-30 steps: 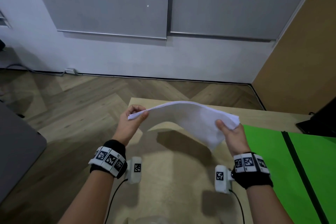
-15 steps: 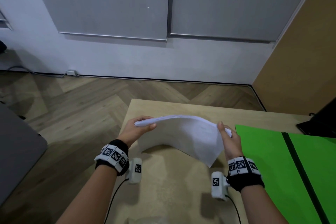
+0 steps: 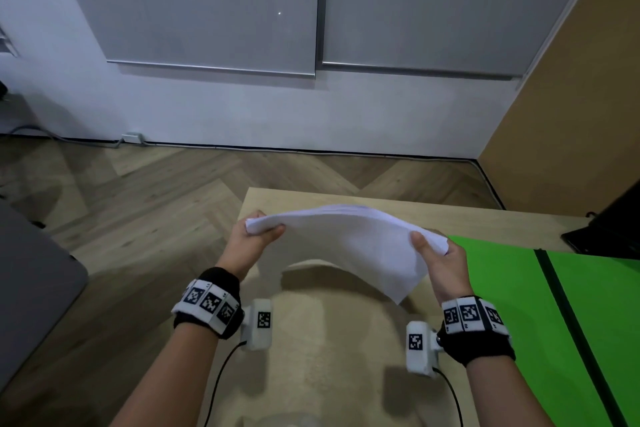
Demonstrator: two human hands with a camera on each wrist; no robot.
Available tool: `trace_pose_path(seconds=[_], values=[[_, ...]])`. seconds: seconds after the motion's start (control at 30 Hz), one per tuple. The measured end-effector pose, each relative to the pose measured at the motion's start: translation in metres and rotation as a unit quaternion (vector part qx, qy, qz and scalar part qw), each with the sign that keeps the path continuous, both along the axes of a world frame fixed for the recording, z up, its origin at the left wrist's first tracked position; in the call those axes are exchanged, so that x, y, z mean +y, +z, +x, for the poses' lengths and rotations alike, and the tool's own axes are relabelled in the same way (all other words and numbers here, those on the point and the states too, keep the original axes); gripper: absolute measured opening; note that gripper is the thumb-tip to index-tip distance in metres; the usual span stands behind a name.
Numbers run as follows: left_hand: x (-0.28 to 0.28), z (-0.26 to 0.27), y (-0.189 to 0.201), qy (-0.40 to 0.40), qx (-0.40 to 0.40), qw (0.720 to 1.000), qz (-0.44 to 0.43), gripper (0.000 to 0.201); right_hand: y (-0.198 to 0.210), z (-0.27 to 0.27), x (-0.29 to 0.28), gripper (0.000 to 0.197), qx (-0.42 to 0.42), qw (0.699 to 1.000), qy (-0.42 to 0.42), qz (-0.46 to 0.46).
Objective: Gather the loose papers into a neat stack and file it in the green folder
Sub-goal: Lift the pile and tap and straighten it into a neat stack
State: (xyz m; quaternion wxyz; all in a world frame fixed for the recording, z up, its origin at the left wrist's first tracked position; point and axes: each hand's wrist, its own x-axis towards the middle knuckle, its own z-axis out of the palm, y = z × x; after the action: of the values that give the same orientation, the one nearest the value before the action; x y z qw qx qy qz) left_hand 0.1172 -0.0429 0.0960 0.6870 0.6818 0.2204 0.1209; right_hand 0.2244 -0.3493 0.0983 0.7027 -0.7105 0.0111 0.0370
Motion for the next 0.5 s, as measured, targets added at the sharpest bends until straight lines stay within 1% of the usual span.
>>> trace_pose_path(seconds=[0.03, 0.07, 0.13, 0.17, 0.23, 0.27, 0.3, 0.37, 0.4, 0.43, 0.47, 0.5], values=[[0.004, -0.001, 0.001, -0.003, 0.003, 1.0, -0.004, 0.044, -0.001, 0.0, -0.001, 0.006, -0.005, 1.0, 0.015, -0.006], [0.005, -0.002, 0.002, -0.007, 0.015, 1.0, 0.006, 0.04, -0.004, 0.0, -0.002, 0.006, -0.003, 0.999, 0.03, -0.02], [0.006, -0.004, 0.001, -0.003, 0.047, 0.997, 0.057, 0.014, -0.015, -0.001, -0.001, 0.008, 0.0, 0.998, 0.041, -0.05], [0.006, -0.003, 0.0, 0.0, 0.059, 0.994, 0.096, 0.013, -0.019, -0.001, 0.0, 0.011, 0.0, 0.998, 0.03, -0.056], [0.006, 0.001, 0.004, -0.015, 0.075, 0.974, 0.211, 0.028, -0.022, 0.0, 0.005, 0.015, -0.017, 0.998, -0.007, -0.059], [0.006, 0.003, 0.008, -0.026, 0.09, 0.958, 0.271, 0.03, -0.02, 0.0, 0.007, 0.018, -0.03, 0.997, -0.02, -0.062], [0.006, 0.005, 0.013, -0.032, 0.11, 0.937, 0.331, 0.026, -0.017, 0.001, 0.009, 0.02, -0.044, 0.996, -0.025, -0.069], [0.004, 0.006, 0.026, -0.046, 0.174, 0.883, 0.433, 0.018, -0.004, 0.003, 0.014, 0.019, -0.086, 0.992, -0.016, -0.092], [0.0, 0.006, 0.032, -0.067, 0.2, 0.854, 0.476, 0.017, 0.004, 0.004, 0.017, 0.017, -0.108, 0.989, -0.01, -0.105], [-0.005, 0.007, 0.038, -0.098, 0.213, 0.827, 0.511, 0.014, 0.013, 0.005, 0.02, 0.014, -0.129, 0.985, -0.004, -0.113], [-0.013, 0.008, 0.045, -0.129, 0.213, 0.807, 0.536, 0.007, 0.022, 0.005, 0.024, 0.013, -0.148, 0.982, 0.006, -0.115], [-0.023, 0.01, 0.051, -0.154, 0.19, 0.799, 0.55, 0.003, 0.032, 0.005, 0.028, 0.014, -0.165, 0.98, 0.022, -0.111]])
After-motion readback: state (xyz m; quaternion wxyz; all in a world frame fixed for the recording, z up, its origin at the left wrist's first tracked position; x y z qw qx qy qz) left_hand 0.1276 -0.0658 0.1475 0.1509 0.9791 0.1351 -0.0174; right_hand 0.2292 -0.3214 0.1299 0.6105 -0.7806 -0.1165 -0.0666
